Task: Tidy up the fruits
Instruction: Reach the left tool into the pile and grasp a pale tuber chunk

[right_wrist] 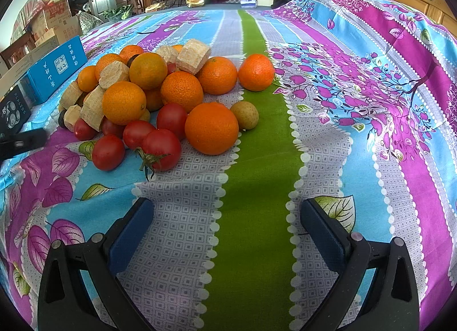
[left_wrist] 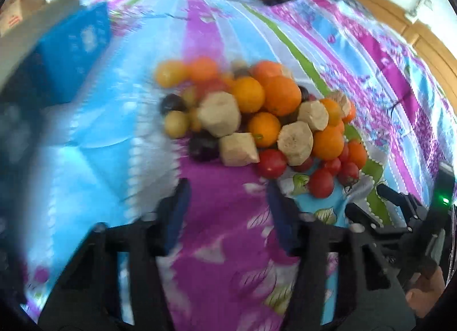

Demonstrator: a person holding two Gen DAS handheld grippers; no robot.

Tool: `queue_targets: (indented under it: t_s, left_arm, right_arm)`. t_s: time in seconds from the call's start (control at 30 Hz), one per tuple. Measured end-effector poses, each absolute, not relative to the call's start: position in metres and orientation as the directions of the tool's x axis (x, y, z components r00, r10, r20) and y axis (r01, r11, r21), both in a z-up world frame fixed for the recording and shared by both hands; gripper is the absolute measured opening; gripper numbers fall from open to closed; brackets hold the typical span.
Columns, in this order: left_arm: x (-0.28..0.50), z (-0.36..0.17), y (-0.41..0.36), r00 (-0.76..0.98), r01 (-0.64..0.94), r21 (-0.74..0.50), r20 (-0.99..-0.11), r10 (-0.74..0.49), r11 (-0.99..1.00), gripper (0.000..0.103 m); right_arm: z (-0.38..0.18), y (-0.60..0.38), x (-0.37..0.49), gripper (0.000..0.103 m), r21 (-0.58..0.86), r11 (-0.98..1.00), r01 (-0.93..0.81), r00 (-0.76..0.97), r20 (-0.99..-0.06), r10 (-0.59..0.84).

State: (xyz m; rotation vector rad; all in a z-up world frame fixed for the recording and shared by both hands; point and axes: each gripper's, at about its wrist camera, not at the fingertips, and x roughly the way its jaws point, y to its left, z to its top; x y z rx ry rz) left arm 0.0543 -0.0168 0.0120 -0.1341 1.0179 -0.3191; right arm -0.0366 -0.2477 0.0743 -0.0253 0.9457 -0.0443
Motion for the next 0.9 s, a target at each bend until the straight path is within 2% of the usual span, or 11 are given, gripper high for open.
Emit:
queue_targets:
  t_s: [0.23, 0.4, 0.53, 0.57, 0.6, 0.67, 0.8, 0.87, 0.9]
  left_arm:
    - [0.068, 0.005, -0.022, 0.499, 0.179, -0.253, -0.809, -0.309, 0.951, 0.04]
    - [0.069, 0.004, -0.02, 0.521, 0.172, -0.261, -0.794, -0.313, 0.95, 0.047]
    - [0.07, 0.003, -0.02, 0.534, 0.188, -0.255, -0.784, -0.317, 0.948, 0.045]
    - [0.071, 0.004, -0.02, 0.533, 0.195, -0.254, -0.784, -0.32, 0.947, 0.042]
    - [0.071, 0.005, -0.019, 0.529, 0.202, -0.26, -0.782, -0.329, 0.944, 0.028]
    - [0.069, 0.006, -0.02, 0.517, 0.23, -0.261, -0.783, -0.345, 0.937, 0.016]
    - [0.057, 0.014, -0.018, 0.511, 0.271, -0.278, -0.77, -0.382, 0.922, 0.007]
    - [0.046, 0.02, -0.013, 0.505, 0.285, -0.293, -0.763, -0.403, 0.912, 0.007]
    - [0.039, 0.023, -0.009, 0.502, 0.29, -0.299, -0.761, -0.411, 0.909, 0.007]
  right_arm:
    - [0.074, -0.248, -0.037, 0.103, -0.042, 0.999, 0.027, 0.584, -0.81, -0.05]
    - [0.074, -0.246, -0.036, 0.103, -0.048, 0.998, 0.027, 0.58, -0.813, -0.055]
    - [0.075, -0.247, -0.036, 0.103, -0.034, 0.999, 0.026, 0.579, -0.814, -0.043]
    - [0.076, -0.248, -0.035, 0.103, -0.022, 1.0, 0.018, 0.571, -0.82, -0.028]
    - [0.077, -0.25, -0.036, 0.103, -0.004, 1.0, 0.004, 0.562, -0.827, -0.006]
    - [0.083, -0.259, -0.039, 0.103, 0.079, 0.997, -0.025, 0.561, -0.824, 0.079]
    - [0.09, -0.272, -0.052, 0.103, 0.163, 0.986, -0.033, 0.571, -0.807, 0.153]
    - [0.09, -0.273, -0.057, 0.103, 0.176, 0.984, -0.041, 0.548, -0.819, 0.169]
    - [0.092, -0.27, -0.058, 0.1, 0.169, 0.984, -0.058, 0.534, -0.828, 0.174]
